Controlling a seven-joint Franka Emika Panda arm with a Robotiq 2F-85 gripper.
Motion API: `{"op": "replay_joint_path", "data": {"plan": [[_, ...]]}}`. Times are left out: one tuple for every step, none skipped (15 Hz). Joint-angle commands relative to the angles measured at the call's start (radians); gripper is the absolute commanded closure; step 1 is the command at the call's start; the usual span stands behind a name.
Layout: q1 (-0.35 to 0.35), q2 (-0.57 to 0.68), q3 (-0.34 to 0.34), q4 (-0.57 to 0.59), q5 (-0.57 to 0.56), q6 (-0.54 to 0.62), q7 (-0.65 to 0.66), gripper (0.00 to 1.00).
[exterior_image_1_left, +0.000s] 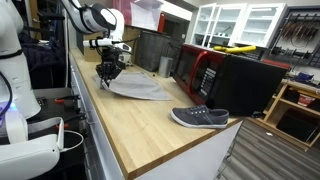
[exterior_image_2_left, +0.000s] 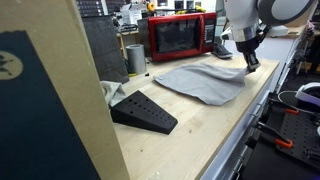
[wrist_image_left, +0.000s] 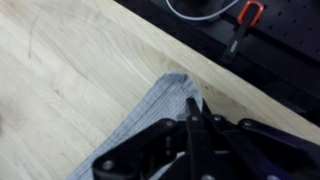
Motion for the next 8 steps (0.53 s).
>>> {"op": "replay_joint_path", "data": {"plan": [[-0.026, -0.044, -0.001, 0.0, -0.114, -0.13, 0.032, 0.99], [-0.034, -0.045, -0.002, 0.003, -0.16, -0.146, 0.059, 0.99], [-0.037, -0.049, -0.006, 0.003, -0.196, -0.159, 0.077, 0.99], [-0.04, -0.054, -0.01, 0.002, -0.234, -0.164, 0.106, 0.99], [-0.04, -0.057, -0.015, 0.001, -0.268, -0.166, 0.13, 0.72], [-0.038, -0.061, -0.019, 0.0, -0.291, -0.171, 0.147, 0.71], [-0.035, -0.065, -0.021, -0.001, -0.309, -0.175, 0.157, 0.65], [-0.03, -0.069, -0.025, -0.001, -0.317, -0.173, 0.164, 0.58]]}}
